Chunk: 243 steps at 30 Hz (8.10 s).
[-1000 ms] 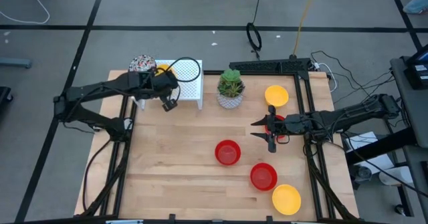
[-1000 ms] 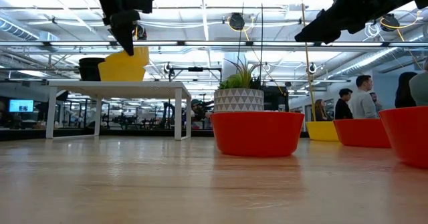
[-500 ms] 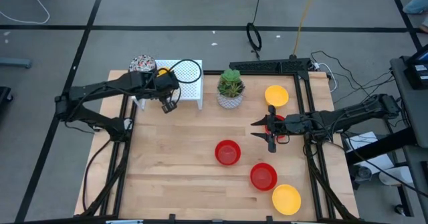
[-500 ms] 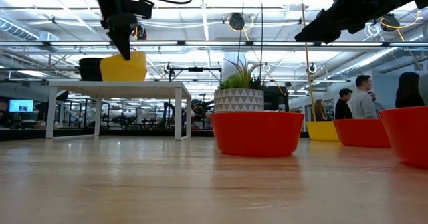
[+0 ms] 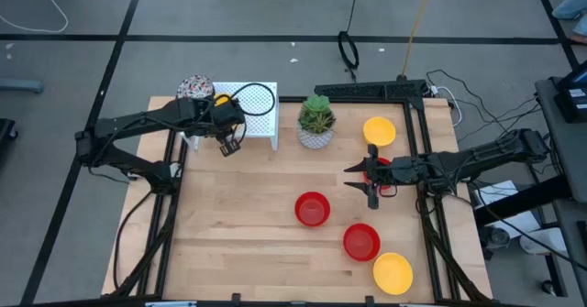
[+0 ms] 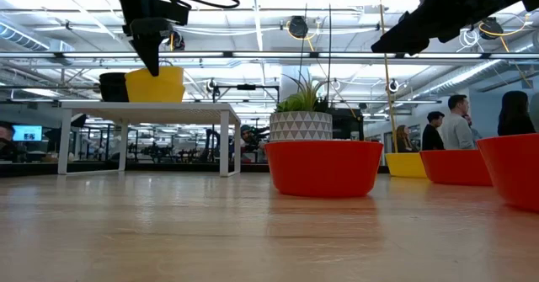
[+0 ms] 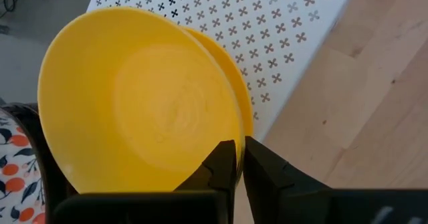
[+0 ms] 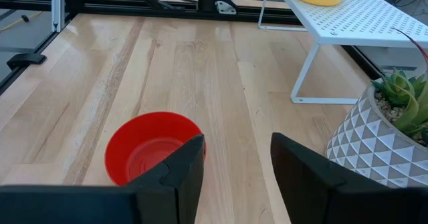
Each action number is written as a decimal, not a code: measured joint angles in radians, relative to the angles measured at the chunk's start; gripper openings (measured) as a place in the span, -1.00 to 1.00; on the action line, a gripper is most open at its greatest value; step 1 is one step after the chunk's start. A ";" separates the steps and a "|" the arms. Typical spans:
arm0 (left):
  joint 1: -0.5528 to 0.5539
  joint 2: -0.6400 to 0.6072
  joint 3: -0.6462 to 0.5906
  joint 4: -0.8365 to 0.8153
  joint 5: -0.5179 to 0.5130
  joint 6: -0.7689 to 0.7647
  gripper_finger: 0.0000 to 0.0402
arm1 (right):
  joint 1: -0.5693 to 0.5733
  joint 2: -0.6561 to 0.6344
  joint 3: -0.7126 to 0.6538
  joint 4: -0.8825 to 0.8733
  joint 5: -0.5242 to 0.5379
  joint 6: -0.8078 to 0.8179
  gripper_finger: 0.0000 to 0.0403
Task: Pick & Place Mini bowls
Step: Stack the yellow bowl on top of the yellow bowl on the shelf
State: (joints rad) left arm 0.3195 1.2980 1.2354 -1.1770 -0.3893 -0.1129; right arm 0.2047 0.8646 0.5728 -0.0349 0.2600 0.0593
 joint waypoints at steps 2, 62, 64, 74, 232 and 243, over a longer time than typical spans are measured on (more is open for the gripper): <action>0.000 0.000 0.000 0.000 0.000 -0.001 -0.85 | 0.000 0.000 0.000 0.000 0.000 0.000 -0.21; -0.121 -0.010 0.000 0.376 0.077 0.066 0.01 | 0.448 0.376 0.286 -0.628 -0.551 1.147 -0.21; -0.125 -0.010 0.000 0.375 0.077 0.066 0.01 | 0.468 0.396 0.286 -0.628 -0.551 1.159 -0.21; -0.126 -0.010 0.000 0.374 0.077 0.066 0.01 | 0.527 0.487 0.286 -0.626 -0.551 1.125 -0.21; -0.361 0.496 0.000 0.616 0.319 0.560 0.01 | -0.151 0.340 0.319 0.127 -0.597 0.111 -0.44; -0.361 0.577 -0.001 0.632 0.369 0.531 0.01 | -0.117 0.346 0.319 0.150 -0.760 0.092 -0.45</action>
State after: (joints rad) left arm -0.0411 1.8747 1.2346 -0.5455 -0.0199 0.4185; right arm 0.0875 1.2102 0.8913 0.1153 -0.4999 0.1510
